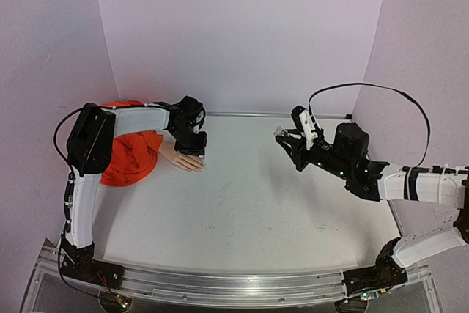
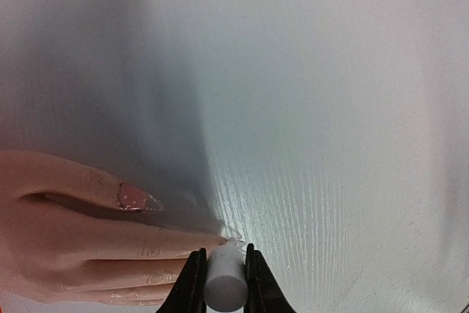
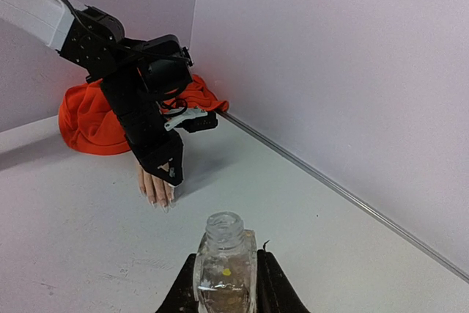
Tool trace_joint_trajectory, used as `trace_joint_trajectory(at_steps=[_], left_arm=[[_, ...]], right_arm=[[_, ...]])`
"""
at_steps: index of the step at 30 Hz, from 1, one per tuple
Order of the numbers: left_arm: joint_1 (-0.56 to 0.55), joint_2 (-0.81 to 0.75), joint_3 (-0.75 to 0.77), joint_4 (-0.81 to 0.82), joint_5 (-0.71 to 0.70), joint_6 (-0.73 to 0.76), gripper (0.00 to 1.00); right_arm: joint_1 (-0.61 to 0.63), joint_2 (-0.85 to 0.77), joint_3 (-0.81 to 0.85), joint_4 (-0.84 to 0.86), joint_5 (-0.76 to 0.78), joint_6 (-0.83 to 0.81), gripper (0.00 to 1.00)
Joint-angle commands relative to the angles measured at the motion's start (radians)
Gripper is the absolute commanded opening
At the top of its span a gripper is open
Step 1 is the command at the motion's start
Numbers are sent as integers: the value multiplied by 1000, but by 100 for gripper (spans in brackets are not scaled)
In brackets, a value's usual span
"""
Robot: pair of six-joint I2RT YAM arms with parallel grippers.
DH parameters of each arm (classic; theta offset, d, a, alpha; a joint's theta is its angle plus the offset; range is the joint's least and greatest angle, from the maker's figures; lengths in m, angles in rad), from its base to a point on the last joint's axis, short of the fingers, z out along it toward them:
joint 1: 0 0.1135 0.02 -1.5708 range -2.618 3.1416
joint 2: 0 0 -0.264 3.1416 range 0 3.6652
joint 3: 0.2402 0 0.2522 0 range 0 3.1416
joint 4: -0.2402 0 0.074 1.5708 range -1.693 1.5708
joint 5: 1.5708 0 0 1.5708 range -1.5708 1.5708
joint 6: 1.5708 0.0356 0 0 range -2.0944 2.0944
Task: Paint the nails
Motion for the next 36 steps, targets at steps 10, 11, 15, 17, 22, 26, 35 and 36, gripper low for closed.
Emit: trace_joint_trajectory(at_steps=[10, 11, 15, 17, 22, 26, 35, 36], left_arm=[[0, -2, 53, -11, -6, 19, 0], [-1, -3, 52, -11, -3, 20, 0], [-3, 3, 52, -12, -1, 20, 0], [-3, 4, 52, -11, -4, 22, 0], [-3, 8, 54, -12, -4, 22, 0], [-3, 15, 58, -11, 3, 20, 0], [-6, 23, 63, -11, 27, 20, 0], [-8, 23, 62, -12, 29, 20, 0]], right_arm=[[-2, 1, 22, 56, -14, 3, 0], [-3, 2, 22, 56, -13, 3, 0], [-3, 1, 24, 56, -15, 5, 0], [-3, -1, 23, 56, -14, 4, 0], [-3, -3, 22, 57, -15, 5, 0], [-3, -3, 22, 56, -16, 5, 0], [-3, 0, 22, 56, -17, 5, 0], [-3, 0, 23, 55, -16, 5, 0]])
